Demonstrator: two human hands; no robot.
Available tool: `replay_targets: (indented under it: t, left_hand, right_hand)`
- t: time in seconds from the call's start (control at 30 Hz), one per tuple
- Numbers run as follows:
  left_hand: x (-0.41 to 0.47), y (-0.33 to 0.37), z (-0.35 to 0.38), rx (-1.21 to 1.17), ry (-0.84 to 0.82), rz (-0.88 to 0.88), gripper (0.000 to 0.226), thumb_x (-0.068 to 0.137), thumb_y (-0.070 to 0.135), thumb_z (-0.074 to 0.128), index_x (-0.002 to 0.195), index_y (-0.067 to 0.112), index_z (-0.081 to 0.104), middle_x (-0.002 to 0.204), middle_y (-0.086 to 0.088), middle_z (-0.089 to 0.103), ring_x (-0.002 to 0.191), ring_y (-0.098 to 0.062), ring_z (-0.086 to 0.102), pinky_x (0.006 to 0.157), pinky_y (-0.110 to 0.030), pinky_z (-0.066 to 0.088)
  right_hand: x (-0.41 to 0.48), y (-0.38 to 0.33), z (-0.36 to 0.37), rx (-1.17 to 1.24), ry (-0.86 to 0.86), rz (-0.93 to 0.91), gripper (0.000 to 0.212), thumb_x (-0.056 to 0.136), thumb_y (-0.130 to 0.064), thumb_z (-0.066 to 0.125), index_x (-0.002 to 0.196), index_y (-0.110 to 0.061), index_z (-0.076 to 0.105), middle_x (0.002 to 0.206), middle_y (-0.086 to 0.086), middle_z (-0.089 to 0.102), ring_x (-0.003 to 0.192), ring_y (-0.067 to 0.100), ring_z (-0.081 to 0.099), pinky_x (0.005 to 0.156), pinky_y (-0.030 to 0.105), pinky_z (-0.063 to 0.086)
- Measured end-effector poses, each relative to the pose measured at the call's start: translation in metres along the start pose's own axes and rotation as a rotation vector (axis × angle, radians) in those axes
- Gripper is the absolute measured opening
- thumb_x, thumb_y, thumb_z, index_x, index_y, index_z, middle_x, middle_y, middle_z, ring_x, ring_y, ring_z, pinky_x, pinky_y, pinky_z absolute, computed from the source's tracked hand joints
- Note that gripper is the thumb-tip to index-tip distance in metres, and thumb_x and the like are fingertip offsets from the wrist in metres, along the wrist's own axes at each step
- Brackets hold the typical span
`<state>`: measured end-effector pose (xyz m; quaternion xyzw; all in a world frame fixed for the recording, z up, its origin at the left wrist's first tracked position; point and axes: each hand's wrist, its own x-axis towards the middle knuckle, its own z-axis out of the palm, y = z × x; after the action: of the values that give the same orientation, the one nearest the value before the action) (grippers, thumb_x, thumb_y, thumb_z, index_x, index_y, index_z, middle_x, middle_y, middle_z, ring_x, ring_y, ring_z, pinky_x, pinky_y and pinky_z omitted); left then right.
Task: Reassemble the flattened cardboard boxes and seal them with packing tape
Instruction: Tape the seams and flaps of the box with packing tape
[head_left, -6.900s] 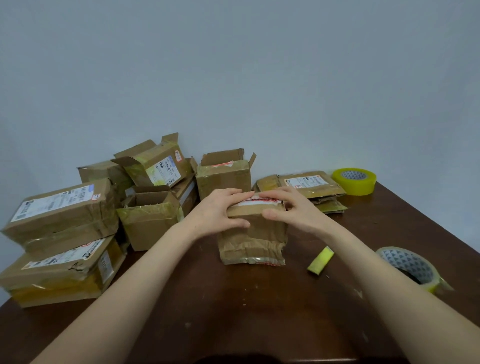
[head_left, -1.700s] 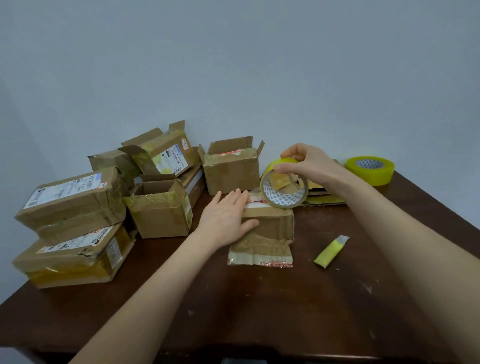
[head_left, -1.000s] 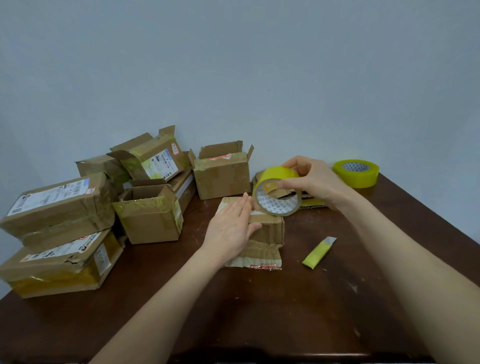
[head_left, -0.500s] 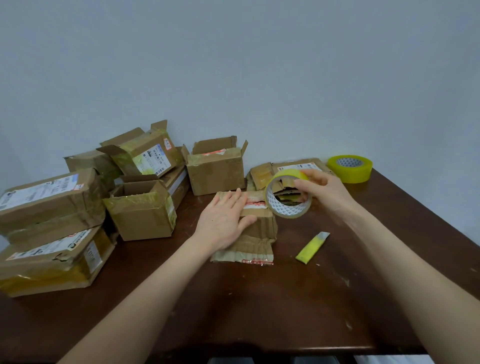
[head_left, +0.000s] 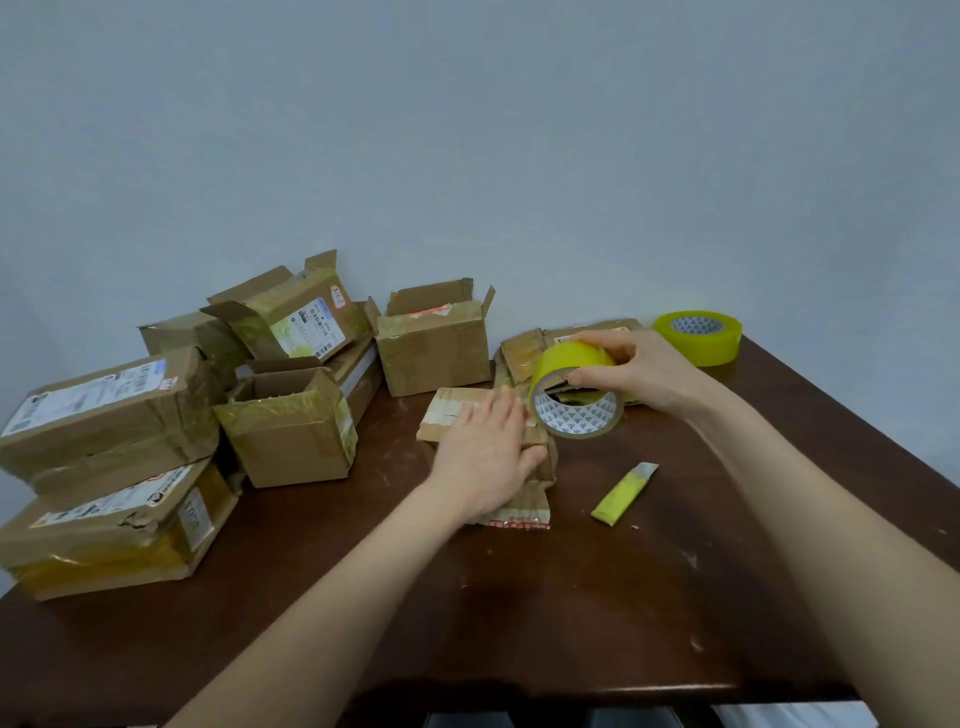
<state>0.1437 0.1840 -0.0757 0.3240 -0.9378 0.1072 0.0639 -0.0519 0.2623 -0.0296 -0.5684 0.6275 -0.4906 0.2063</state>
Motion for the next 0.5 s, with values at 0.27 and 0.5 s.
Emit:
replay_targets:
  t: [0.27, 0.5]
  left_hand:
    - [0.003, -0.007, 0.008, -0.032, 0.089, -0.076, 0.064, 0.096, 0.059, 0.023, 0.15, 0.024, 0.022, 0.159, 0.0, 0.019, 0.146, -0.019, 0.015, 0.116, -0.046, 0.011]
    - [-0.001, -0.029, 0.014, 0.033, 0.039, -0.15, 0.063, 0.095, 0.058, 0.024, 0.15, 0.028, 0.016, 0.159, -0.008, 0.014, 0.145, -0.03, 0.016, 0.113, -0.057, 0.014]
  right_hand:
    - [-0.009, 0.023, 0.011, 0.407, 0.022, 0.107, 0.042, 0.075, -0.023, 0.076, 0.115, -0.025, 0.064, 0.09, -0.003, 0.066, 0.078, 0.01, 0.065, 0.076, 0.025, 0.048]
    - [-0.009, 0.023, 0.037, 0.505, 0.06, 0.099, 0.029, 0.081, -0.005, 0.07, 0.097, -0.027, 0.064, 0.075, -0.01, 0.071, 0.071, 0.006, 0.066, 0.057, 0.014, 0.047]
